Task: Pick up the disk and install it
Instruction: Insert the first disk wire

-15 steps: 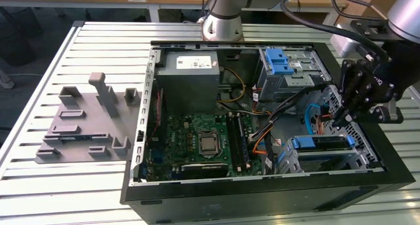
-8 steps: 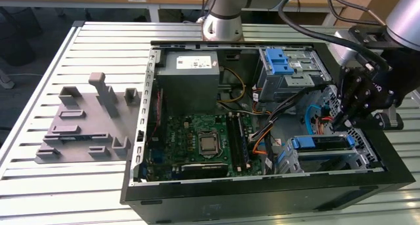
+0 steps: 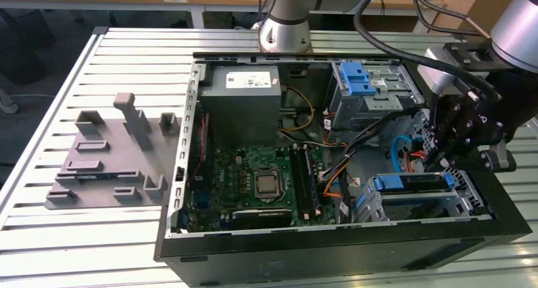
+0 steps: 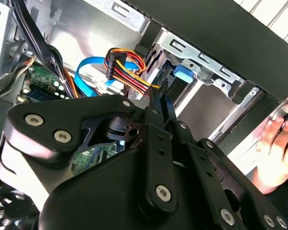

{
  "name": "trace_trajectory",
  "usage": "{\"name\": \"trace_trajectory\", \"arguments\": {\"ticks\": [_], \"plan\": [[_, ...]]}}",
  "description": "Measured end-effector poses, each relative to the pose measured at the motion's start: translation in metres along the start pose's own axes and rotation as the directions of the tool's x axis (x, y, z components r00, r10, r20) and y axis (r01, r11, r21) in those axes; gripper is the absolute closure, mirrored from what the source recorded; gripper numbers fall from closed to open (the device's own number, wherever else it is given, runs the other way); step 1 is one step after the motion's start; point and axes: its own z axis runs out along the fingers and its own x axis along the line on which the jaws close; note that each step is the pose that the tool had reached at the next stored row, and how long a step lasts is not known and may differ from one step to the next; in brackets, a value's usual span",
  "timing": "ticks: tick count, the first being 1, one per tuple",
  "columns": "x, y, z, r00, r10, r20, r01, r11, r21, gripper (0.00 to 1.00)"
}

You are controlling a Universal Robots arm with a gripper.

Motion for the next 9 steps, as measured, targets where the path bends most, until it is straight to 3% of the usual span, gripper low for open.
{"name": "trace_trajectory", "arguments": {"ticks": [9], "plan": [[0.0019,0.0034,0.0068,1.0000,-0.004,0.0011,0.004,0.9999,0.0167,0.84]]}}
